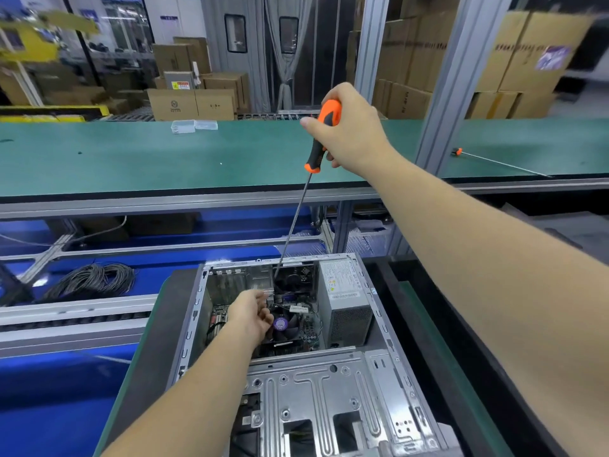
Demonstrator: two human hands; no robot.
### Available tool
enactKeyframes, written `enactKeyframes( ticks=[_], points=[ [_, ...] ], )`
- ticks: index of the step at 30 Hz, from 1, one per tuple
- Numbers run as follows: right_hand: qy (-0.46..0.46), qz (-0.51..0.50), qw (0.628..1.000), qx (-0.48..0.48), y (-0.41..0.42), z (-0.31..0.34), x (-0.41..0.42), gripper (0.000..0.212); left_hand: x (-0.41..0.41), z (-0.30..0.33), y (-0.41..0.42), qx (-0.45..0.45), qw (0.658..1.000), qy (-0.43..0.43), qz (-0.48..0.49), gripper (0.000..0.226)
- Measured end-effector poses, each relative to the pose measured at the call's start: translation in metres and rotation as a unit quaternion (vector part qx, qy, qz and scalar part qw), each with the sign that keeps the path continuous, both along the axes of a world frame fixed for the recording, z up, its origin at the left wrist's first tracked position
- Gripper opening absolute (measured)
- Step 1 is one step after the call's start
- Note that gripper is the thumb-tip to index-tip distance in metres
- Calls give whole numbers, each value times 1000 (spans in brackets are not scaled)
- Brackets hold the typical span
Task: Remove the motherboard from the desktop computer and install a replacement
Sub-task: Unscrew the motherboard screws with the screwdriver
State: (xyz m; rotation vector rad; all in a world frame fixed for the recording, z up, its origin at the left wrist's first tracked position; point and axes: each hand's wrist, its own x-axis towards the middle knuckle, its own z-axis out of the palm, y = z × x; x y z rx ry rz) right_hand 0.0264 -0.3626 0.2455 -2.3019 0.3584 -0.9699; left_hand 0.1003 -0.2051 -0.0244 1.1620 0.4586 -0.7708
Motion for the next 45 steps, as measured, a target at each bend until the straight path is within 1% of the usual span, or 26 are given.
enactKeyframes(
  ticks=[3, 5, 7, 10, 12, 13, 14, 15, 16, 17, 18, 19, 20, 21, 24, 26, 28, 32, 35, 39, 42, 45],
  points=[
    [3, 8, 1000, -8, 5, -11, 1, 42, -1, 15, 0, -33, 999, 12, -16, 23],
    [14, 4, 999, -31, 7, -18, 2, 40, -3, 25, 2, -63, 997, 34, -16, 27],
    [22, 1, 999, -49, 7, -23, 1, 38, -3, 33, 8, -63, 997, 30, -26, 29],
    [22, -4, 999, -48, 6, -27, -2, 37, 4, 40, 22, 1, 998, -29, -49, 31],
    [15, -7, 999, -45, 5, -30, -5, 38, 12, 41, 36, 102, 986, -122, -54, 28],
    [12, -7, 999, -44, 6, -32, -6, 38, 14, 41, 43, 172, 966, -187, -55, 27],
    [10, -7, 999, -45, 6, -34, -6, 38, 17, 40, 51, 254, 928, -265, -61, 30],
    [10, -7, 999, -47, 7, -36, -6, 38, 19, 37, 59, 337, 872, -348, -75, 35],
    [13, -8, 999, -50, 8, -37, -6, 39, 20, 34, 66, 403, 807, -420, -94, 40],
    [17, -9, 998, -53, 9, -37, -5, 40, 21, 30, 74, 455, 746, -473, -111, 43],
    [24, -9, 998, -54, 11, -38, -5, 42, 21, 26, 80, 495, 696, -506, -122, 44],
    [29, -10, 998, -54, 12, -38, -4, 42, 22, 22, 86, 523, 661, -523, -129, 44],
    [33, -10, 998, -54, 13, -39, -3, 42, 22, 17, 90, 541, 637, -533, -132, 44],
    [35, -9, 998, -55, 15, -41, -2, 41, 21, 12, 93, 549, 621, -544, -132, 45],
    [40, -8, 997, -65, 16, -46, -1, 38, 15, 0, 95, 545, 589, -583, -130, 46],
    [42, -10, 997, -68, 16, -49, 1, 39, 14, -3, 95, 532, 587, -597, -125, 47],
    [36, -11, 997, -62, 16, -51, 4, 39, 16, -3, 95, 519, 600, -599, -114, 47],
    [-3, -3, 1000, -22, 19, -53, 10, 42, 20, -4, 96, 503, 626, -586, -105, 47],
    [-9, -10, 1000, -21, 21, -50, 15, 43, 20, -4, 96, 495, 640, -580, -96, 47],
    [-29, -19, 999, -26, 25, -36, 17, 34, 18, -2, 97, 485, 642, -586, -97, 47],
    [-72, 12, 997, 41, 24, -16, 11, 30, 19, -3, 98, 486, 642, -585, -99, 47],
    [-73, 1, 996, 43, 15, -2, 3, 30, 17, -2, 96, 499, 634, -581, -102, 47]
  ],
)
